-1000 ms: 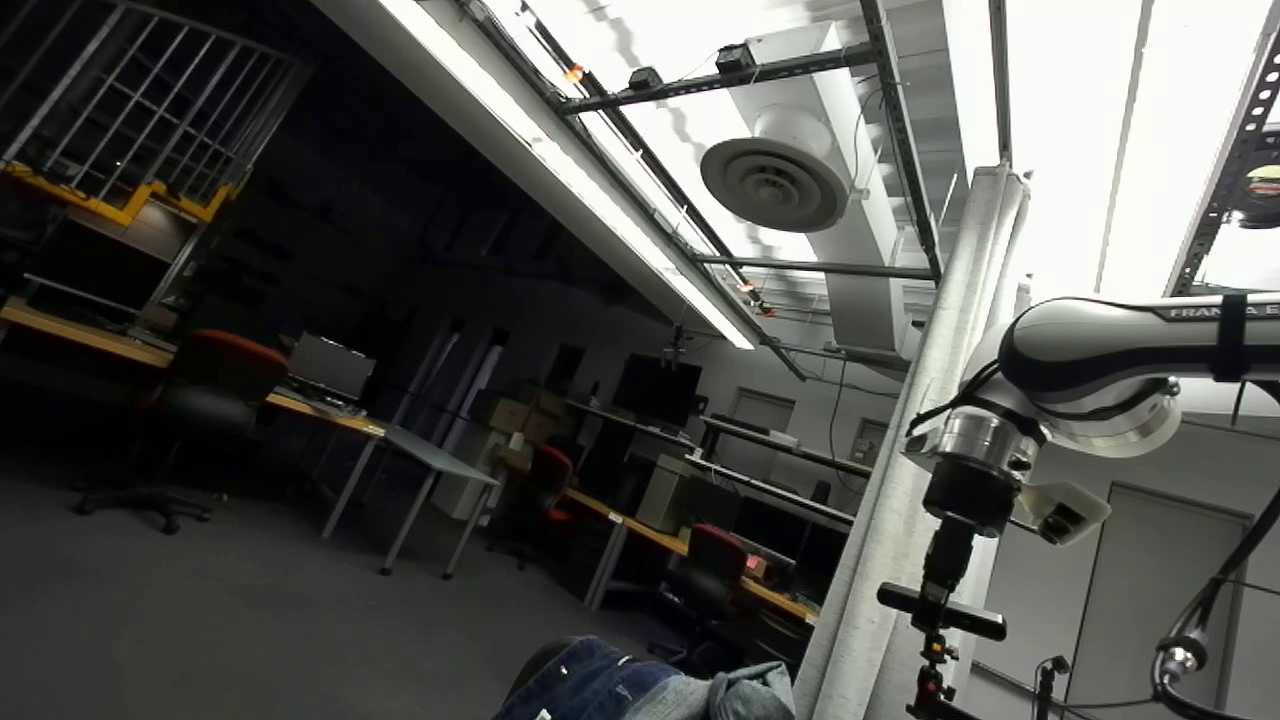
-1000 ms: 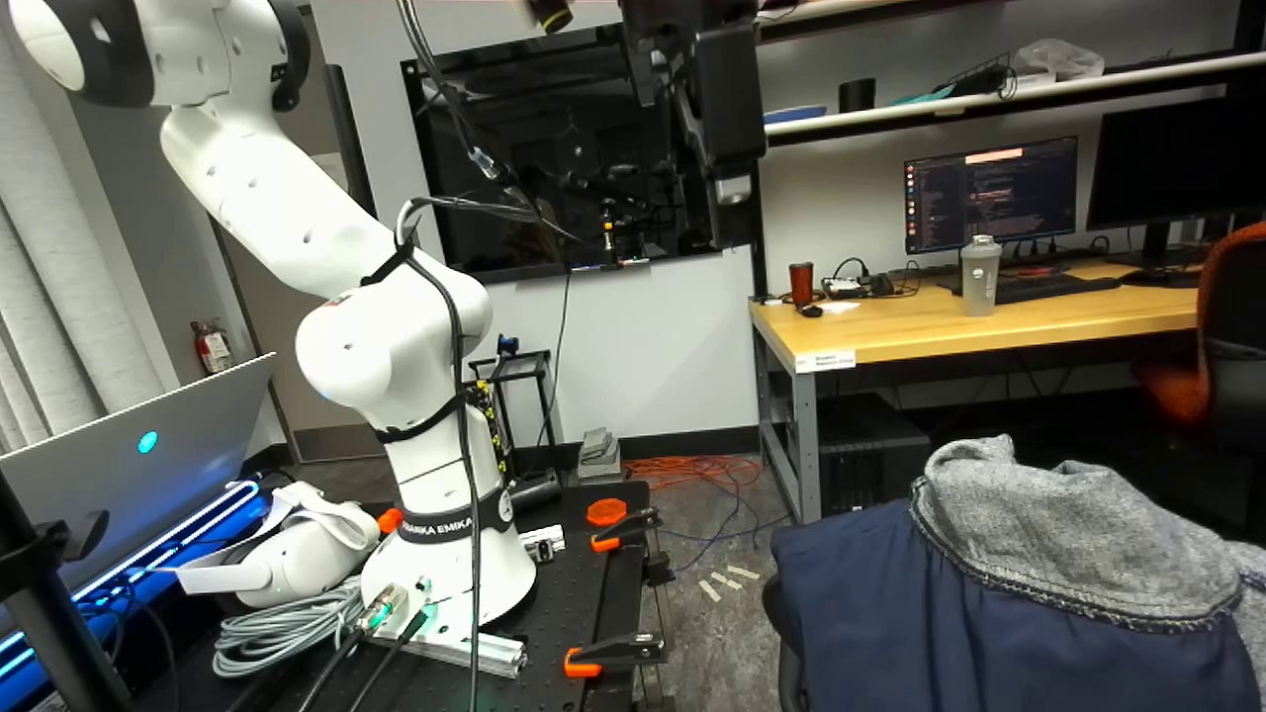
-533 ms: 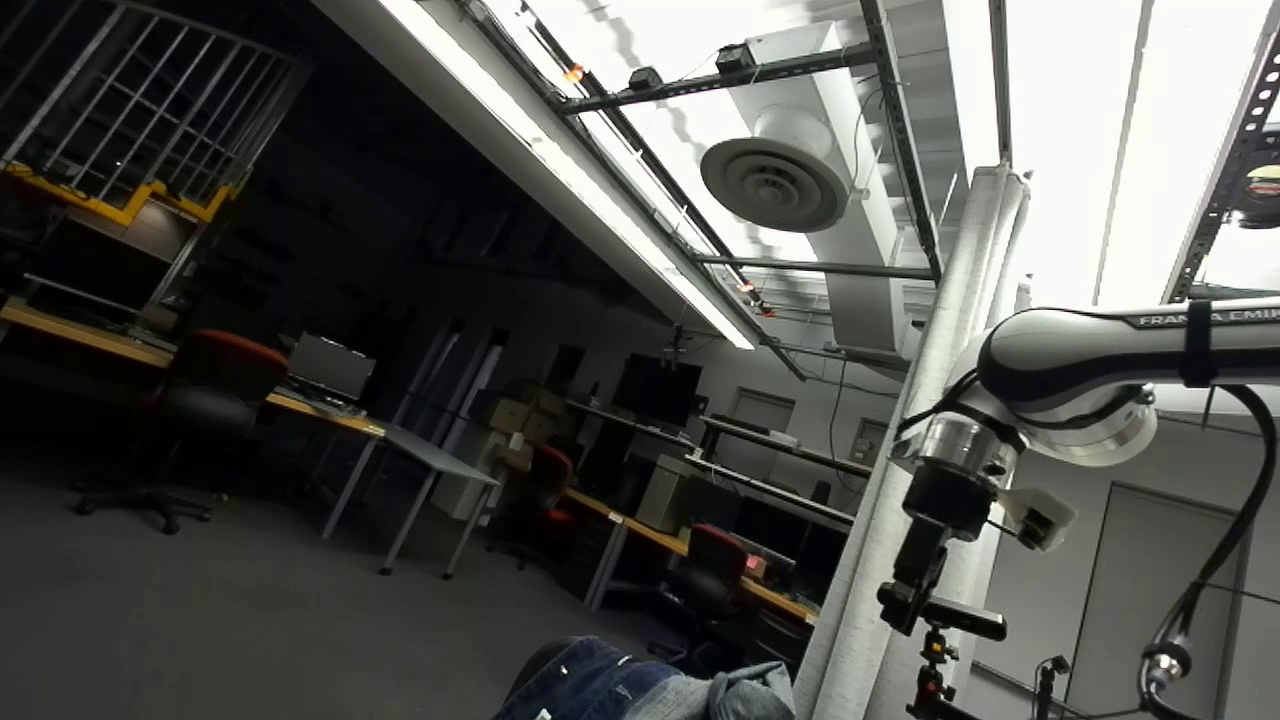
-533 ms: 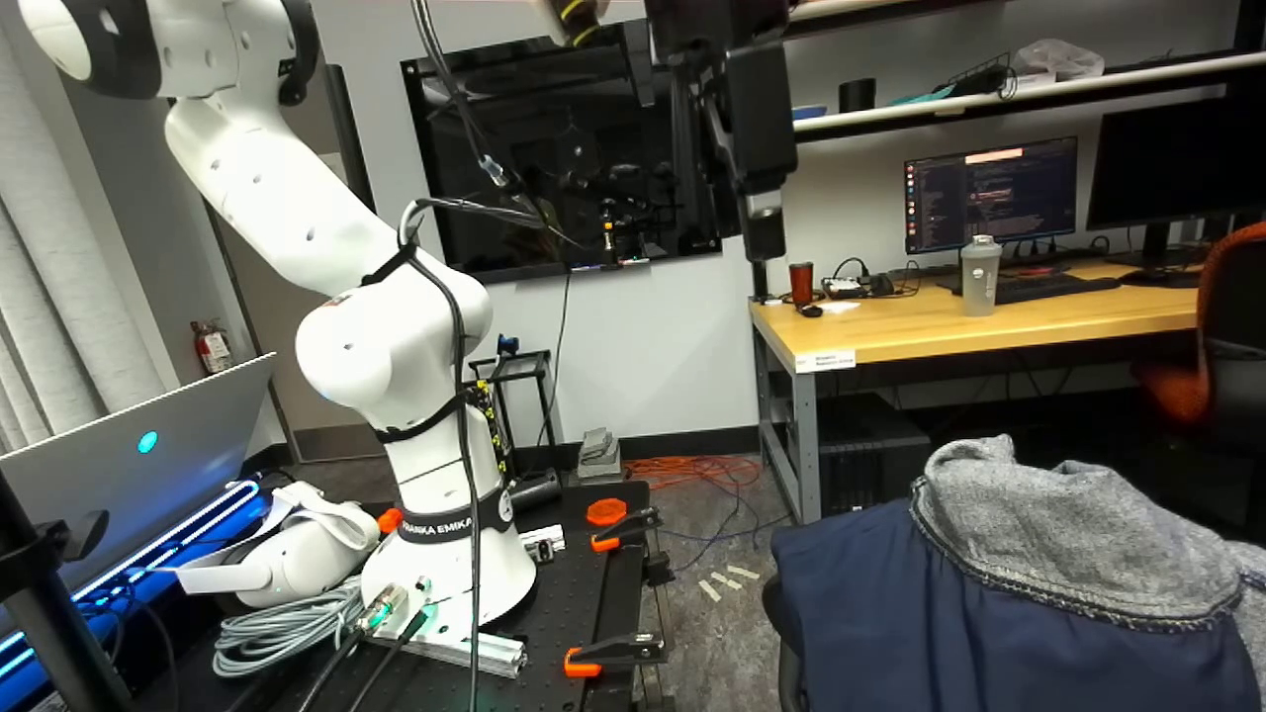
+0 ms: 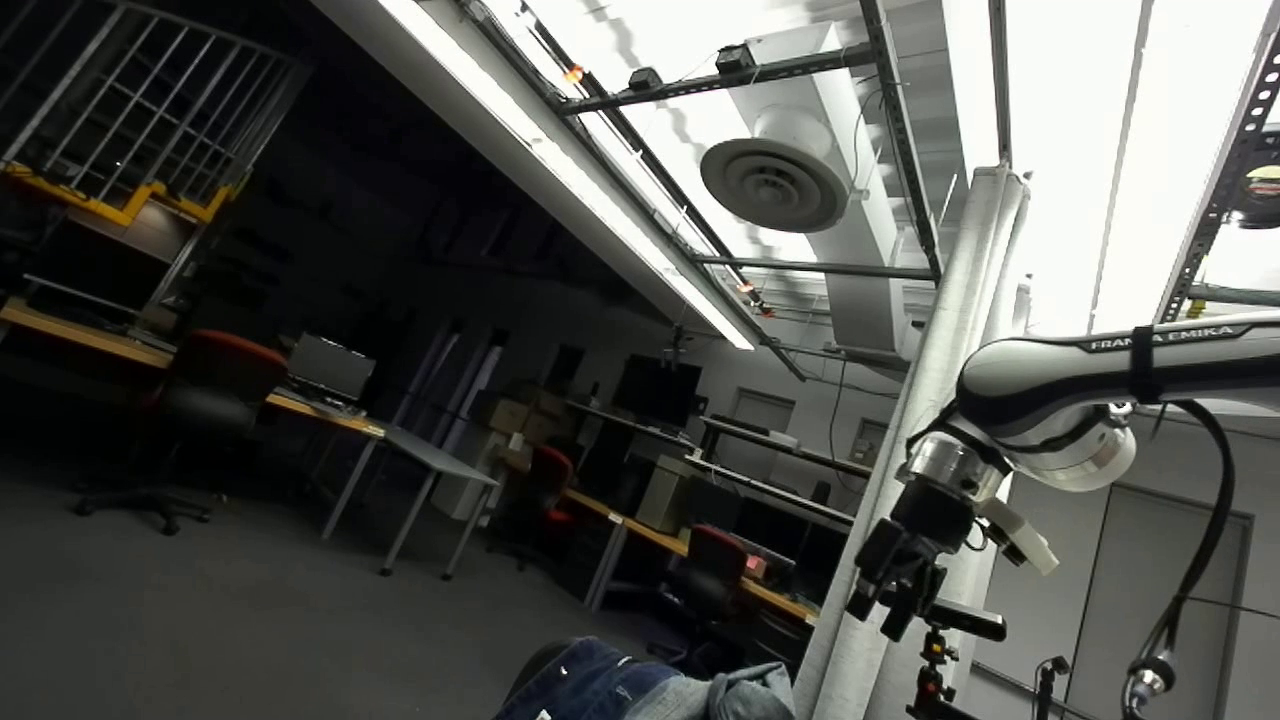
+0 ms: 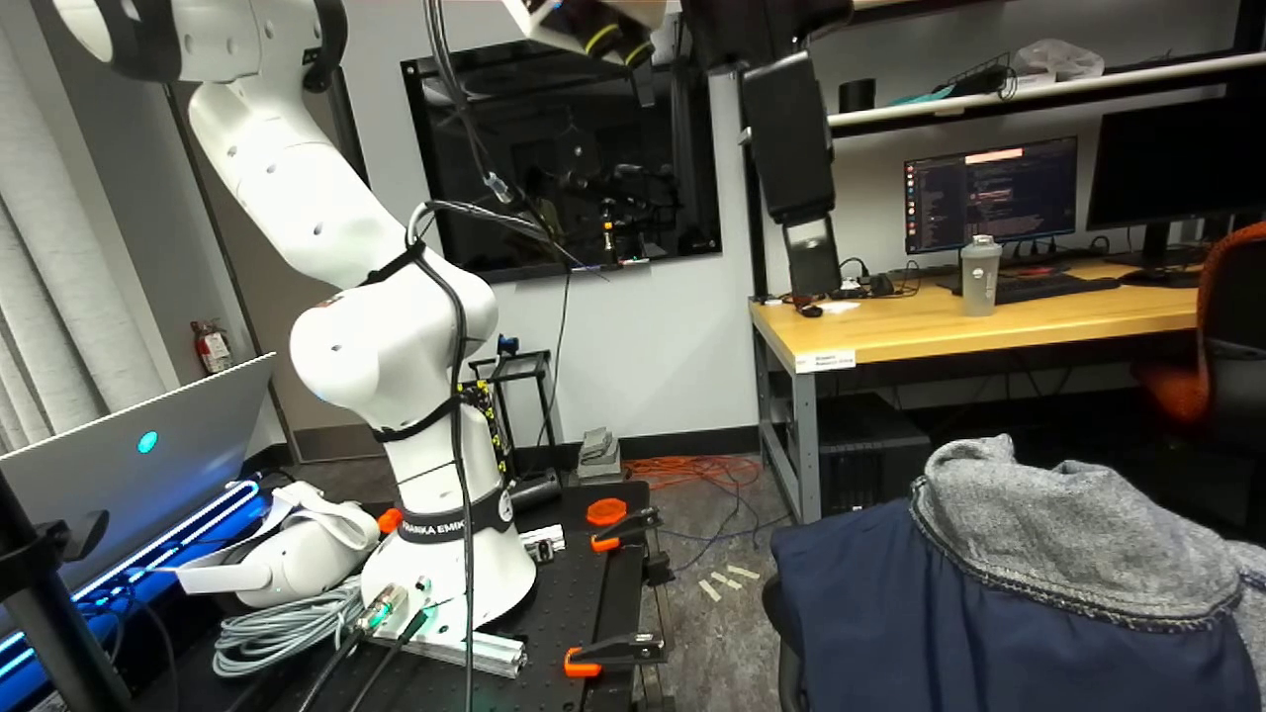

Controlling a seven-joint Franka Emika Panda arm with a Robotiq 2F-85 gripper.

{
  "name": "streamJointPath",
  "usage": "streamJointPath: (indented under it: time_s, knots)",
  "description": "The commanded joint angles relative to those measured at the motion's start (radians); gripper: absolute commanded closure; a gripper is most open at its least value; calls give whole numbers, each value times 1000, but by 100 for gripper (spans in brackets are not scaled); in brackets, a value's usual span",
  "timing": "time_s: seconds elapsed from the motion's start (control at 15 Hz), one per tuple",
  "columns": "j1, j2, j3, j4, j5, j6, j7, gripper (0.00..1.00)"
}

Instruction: Drop the coat onto the seat of the chair

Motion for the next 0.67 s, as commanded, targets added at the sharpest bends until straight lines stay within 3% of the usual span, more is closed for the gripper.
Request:
streamJointPath:
  time_s: [0.0, 0.6]
  knots:
    - [-45, 57, 2, 23, 58, 81, 96, 0]
    - [-65, 208, 37, 21, 89, 371, 265, 0]
